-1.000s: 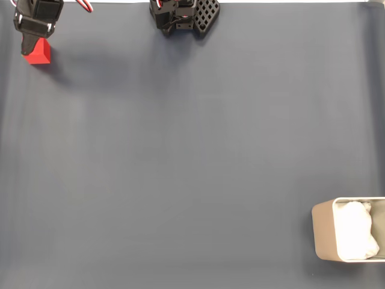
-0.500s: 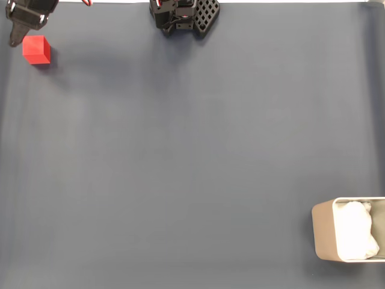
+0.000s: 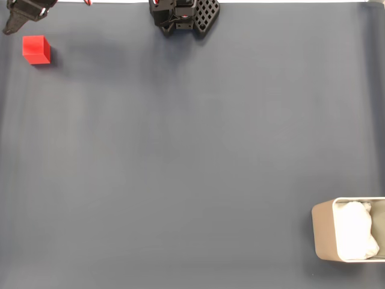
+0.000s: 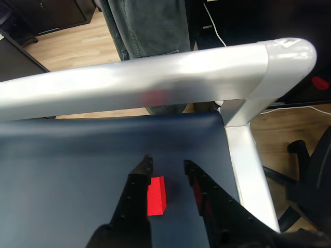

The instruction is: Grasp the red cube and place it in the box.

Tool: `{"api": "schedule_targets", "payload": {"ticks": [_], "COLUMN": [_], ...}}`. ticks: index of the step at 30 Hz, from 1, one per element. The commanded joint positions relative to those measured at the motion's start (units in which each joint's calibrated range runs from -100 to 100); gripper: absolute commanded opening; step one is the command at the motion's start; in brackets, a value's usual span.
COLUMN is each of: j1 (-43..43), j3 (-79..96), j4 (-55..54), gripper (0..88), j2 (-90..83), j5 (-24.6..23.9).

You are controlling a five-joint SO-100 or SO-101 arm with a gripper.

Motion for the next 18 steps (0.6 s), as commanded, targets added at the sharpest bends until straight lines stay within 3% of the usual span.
{"api": "schedule_targets", "payload": {"ticks": [1,12,18], "j1": [-0.3,-1.4,-1.1], "j3": [0.3,2.5,5.3], "j4": [-1.8,5.9,6.3], "gripper": [13.4,14.2,21.9], "j2": [-2.3,-8.5,-12.5], "j5": [1.5,4.1,5.1]}}
